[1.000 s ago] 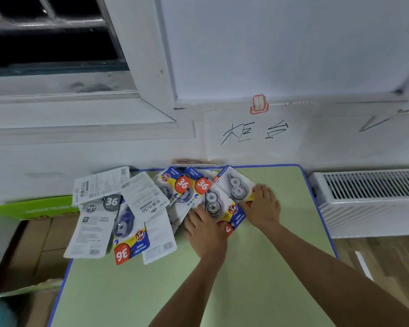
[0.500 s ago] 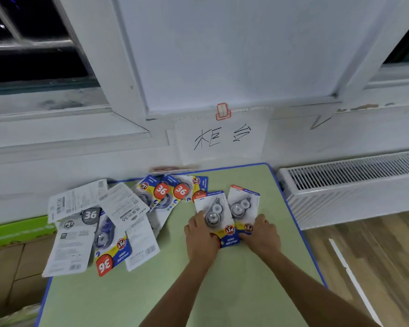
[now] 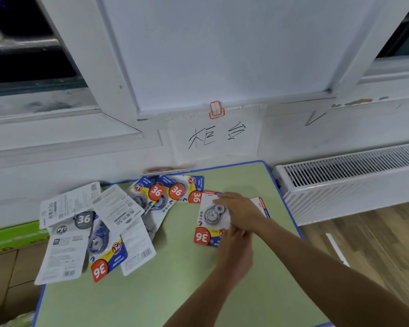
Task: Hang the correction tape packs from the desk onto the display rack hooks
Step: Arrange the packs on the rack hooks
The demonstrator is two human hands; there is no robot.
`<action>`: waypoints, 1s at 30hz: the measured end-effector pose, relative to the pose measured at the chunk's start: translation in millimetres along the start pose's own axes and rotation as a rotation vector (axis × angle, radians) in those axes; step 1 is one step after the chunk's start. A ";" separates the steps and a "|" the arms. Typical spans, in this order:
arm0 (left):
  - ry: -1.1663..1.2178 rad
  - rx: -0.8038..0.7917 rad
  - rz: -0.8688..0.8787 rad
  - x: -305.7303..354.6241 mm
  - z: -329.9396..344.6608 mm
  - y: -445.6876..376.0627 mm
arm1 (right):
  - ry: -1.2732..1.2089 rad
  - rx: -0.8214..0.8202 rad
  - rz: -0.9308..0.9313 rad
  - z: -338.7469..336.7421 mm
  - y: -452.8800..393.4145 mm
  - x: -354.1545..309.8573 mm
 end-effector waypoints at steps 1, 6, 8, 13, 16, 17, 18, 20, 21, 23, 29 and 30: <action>-0.039 -0.043 -0.017 -0.5 4.3 1.3 | 0.008 -0.085 -0.042 2.4 -4.9 -2.2; -0.106 -0.026 0.087 -11.4 0.3 14.5 | 0.126 -0.094 -0.010 14.7 -3.1 3.8; -0.122 0.060 0.121 -22.3 -0.3 19.0 | 0.201 -0.043 0.076 15.9 4.2 10.9; -0.217 0.160 0.048 -37.7 -13.5 22.9 | 0.206 0.036 0.311 18.7 30.4 25.5; -0.161 0.198 -0.105 -37.8 -18.3 28.3 | 0.226 0.159 0.407 26.0 48.6 28.7; -0.156 0.195 -0.156 -37.4 -17.1 29.6 | 0.203 0.190 0.430 28.0 52.8 28.7; -0.144 0.165 -0.224 -35.9 -15.6 30.2 | 0.162 0.201 0.451 29.7 55.9 28.5; -0.102 0.072 -0.365 -33.0 -8.8 30.6 | 0.059 0.171 0.498 32.1 58.7 27.8; -0.087 0.073 -0.404 -31.8 -4.9 30.0 | 0.006 0.141 0.525 32.5 59.4 26.8; -0.083 0.083 -0.464 -28.0 -0.8 26.8 | -0.081 0.093 0.571 32.2 60.8 24.8; -0.027 0.129 -0.544 -20.9 -1.0 21.8 | -0.119 0.010 0.715 28.4 76.8 25.0; 0.012 0.154 -0.556 -18.7 -3.3 20.2 | -0.163 0.023 0.751 28.4 81.0 25.1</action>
Point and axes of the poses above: each hand's wrist, its own y-axis away from the middle knuckle, its own z-axis out of the palm, x = y × z, the point moved 1 cm from there along -y, towards the middle knuckle, and after that the axes turned 12 degrees about y, right-handed, at the moved point
